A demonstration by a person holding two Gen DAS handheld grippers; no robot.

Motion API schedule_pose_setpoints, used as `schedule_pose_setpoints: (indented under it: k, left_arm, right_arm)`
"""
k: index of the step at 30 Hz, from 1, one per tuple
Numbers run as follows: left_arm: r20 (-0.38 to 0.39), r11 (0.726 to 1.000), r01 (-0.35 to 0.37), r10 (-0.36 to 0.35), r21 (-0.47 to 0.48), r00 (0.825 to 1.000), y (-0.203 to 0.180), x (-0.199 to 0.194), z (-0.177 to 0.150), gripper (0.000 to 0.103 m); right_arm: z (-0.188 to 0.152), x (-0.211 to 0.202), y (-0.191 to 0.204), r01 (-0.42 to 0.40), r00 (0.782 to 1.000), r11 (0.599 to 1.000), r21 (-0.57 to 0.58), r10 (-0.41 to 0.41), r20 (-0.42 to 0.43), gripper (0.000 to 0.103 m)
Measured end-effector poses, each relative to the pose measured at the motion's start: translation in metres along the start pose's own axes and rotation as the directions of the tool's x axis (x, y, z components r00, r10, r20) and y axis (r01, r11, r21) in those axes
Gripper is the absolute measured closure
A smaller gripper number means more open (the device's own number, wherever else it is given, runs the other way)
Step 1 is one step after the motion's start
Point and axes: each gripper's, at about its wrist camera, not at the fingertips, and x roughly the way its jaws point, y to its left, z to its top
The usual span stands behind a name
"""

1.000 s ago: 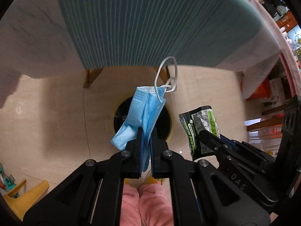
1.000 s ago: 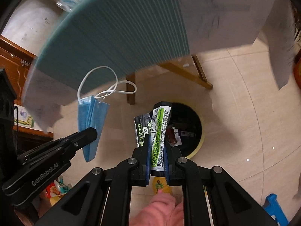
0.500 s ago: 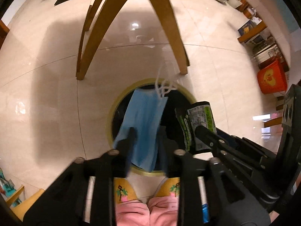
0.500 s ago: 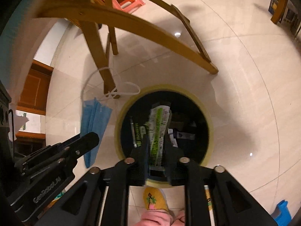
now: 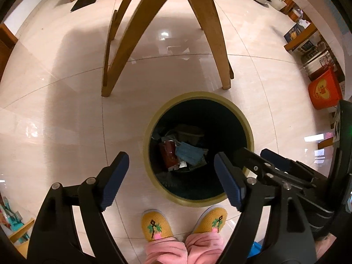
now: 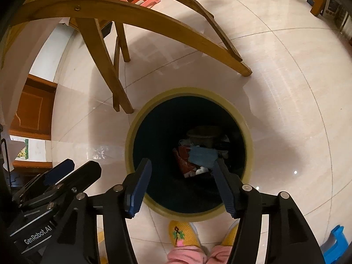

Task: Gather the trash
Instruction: 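Open both tools to drop the mask and wrapper into the bin, then move both tools back over the table toward the plastic bottle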

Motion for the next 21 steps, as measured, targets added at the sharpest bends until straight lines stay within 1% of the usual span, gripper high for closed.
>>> schedule_pose_setpoints:
  k: [3, 7, 10, 15, 21]
  left_arm:
    - [0.002, 1.000, 0.002, -0.002, -0.012, 1.000, 0.003, -0.020, -0.005, 0.025]
    - [0.011, 1.000, -0.004, 0.004, -0.022, 1.000, 0.005, -0.058, -0.007, 0.025]
    - [0.014, 1.000, -0.005, 0.005, -0.029, 1.000, 0.007, -0.088, -0.008, 0.025]
    - [0.032, 0.999, -0.012, 0.014, -0.045, 0.999, 0.006, -0.151, -0.009, 0.025]
    - [0.077, 0.998, -0.002, 0.007, -0.067, 0.997, 0.001, -0.233, -0.003, 0.025]
  right_arm:
    - [0.002, -0.014, 0.003, 0.002, 1.000, 1.000, 0.007, -0.002, 0.002, 0.039]
    - [0.001, -0.049, 0.013, 0.001, 1.000, 1.000, 0.011, -0.002, 0.007, 0.039]
    - [0.000, -0.081, 0.022, -0.001, 1.000, 1.000, 0.008, 0.000, 0.012, 0.039]
    - [-0.002, -0.140, 0.038, -0.012, 1.000, 1.000, 0.000, 0.012, 0.026, 0.039]
    - [-0.001, -0.224, 0.064, -0.035, 0.997, 0.999, -0.038, 0.037, 0.065, 0.039]
